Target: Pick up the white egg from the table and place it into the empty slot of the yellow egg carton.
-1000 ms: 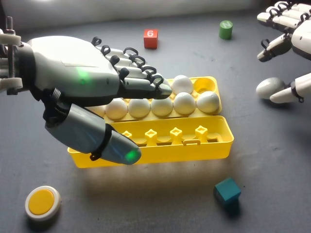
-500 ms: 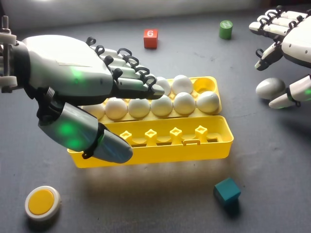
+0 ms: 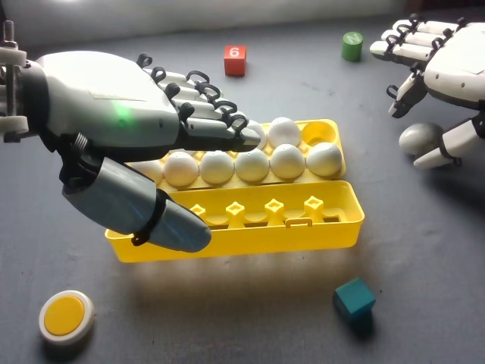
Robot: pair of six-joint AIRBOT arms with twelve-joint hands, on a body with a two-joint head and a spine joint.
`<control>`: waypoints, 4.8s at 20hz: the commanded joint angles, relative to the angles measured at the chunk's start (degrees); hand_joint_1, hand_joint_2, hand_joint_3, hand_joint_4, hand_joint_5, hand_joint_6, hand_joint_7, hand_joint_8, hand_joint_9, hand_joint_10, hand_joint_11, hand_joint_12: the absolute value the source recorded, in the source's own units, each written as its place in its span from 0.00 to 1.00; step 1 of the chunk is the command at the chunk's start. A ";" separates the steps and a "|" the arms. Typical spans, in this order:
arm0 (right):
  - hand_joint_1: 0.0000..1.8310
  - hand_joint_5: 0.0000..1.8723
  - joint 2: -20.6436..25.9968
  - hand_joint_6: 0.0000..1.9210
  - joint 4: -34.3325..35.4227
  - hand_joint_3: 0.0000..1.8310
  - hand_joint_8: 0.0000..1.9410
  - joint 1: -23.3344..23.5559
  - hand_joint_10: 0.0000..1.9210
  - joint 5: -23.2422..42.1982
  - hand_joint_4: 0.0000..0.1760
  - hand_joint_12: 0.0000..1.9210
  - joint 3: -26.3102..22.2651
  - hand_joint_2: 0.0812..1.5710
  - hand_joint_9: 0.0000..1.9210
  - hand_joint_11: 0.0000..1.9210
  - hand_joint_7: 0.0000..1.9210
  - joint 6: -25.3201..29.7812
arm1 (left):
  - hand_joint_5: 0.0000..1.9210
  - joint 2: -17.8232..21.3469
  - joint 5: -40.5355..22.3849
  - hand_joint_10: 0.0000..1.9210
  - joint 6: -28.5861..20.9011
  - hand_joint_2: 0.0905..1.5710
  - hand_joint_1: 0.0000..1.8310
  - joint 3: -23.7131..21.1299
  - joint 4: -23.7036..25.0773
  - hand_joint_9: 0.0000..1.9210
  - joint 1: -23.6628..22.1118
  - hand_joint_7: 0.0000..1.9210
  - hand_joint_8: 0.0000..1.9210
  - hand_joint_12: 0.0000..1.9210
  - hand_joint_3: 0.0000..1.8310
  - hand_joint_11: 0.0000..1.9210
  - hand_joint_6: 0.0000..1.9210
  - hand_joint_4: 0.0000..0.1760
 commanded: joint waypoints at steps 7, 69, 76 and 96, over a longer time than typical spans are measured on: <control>0.38 0.49 0.41 0.02 0.36 0.01 0.00 0.72 0.00 5.86 0.94 0.00 0.99 0.51 0.00 0.00 0.00 0.68 | 0.01 -0.17 4.12 0.00 0.09 0.70 0.00 0.14 -1.21 0.00 -0.90 0.00 0.00 0.00 0.00 0.00 0.00 0.00; 0.34 0.39 -7.34 0.00 8.80 0.00 0.00 7.76 0.00 10.14 0.91 0.00 -3.11 0.55 0.00 0.00 0.00 5.44 | 0.00 -0.03 3.25 0.00 -0.33 0.70 0.00 -0.43 0.37 0.00 -1.16 0.00 0.00 0.00 0.00 0.00 0.00 0.00; 0.31 0.36 9.68 0.00 9.01 0.00 0.00 7.82 0.00 3.66 1.00 0.00 -19.79 0.55 0.00 0.00 0.00 2.20 | 0.00 -0.02 2.90 0.00 -0.34 0.70 0.00 -0.58 0.36 0.00 -1.35 0.00 0.00 0.00 0.00 0.00 0.00 0.00; 0.27 0.47 34.44 0.02 22.43 0.01 0.03 3.23 0.05 -1.32 0.00 0.65 -45.06 0.70 0.26 0.00 0.38 -3.83 | 0.03 0.33 2.56 0.00 -0.57 0.71 0.00 -0.55 0.38 0.00 -1.94 0.01 0.00 0.00 0.00 0.00 0.01 0.00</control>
